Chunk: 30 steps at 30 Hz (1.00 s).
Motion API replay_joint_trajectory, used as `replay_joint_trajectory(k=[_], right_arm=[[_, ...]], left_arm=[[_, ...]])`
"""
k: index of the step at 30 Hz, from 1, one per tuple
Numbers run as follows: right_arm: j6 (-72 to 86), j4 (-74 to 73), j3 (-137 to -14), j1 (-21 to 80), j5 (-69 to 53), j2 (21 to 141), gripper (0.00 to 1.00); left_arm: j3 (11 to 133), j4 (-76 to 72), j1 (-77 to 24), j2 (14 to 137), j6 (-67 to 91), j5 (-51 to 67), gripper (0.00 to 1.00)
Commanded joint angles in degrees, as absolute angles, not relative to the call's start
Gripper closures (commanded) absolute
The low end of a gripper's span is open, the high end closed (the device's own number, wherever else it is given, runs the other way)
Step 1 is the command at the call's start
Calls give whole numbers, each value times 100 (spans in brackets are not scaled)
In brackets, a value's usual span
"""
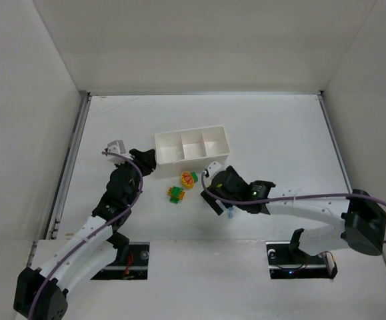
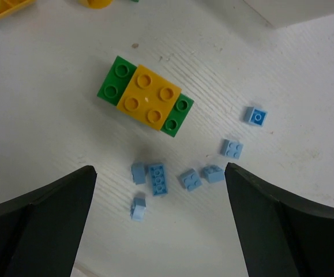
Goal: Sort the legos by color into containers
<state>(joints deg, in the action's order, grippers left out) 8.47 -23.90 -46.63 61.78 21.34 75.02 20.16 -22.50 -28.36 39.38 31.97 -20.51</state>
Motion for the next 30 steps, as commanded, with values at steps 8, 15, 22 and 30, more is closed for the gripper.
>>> replay_joint_trajectory(k=[8,15,22,30], right_arm=[[-307,-1960,-5519,5779,1363,8428,0],[-659,-1934,-5730,5419,757,8938,3],[-773,-1820,-5932,5357,343,9377,7],[-484,-1784,-5828,5366,246,9387,36]], left_arm=[[1793,-2751,-2694,3797,3313,-1846,55],[1723,-2733,-2580,3700,3401,-1837,53],[1705,-2733,-2535,3700,3436,-1819,53],[1696,-2716,-2518,3656,3454,-1802,52]])
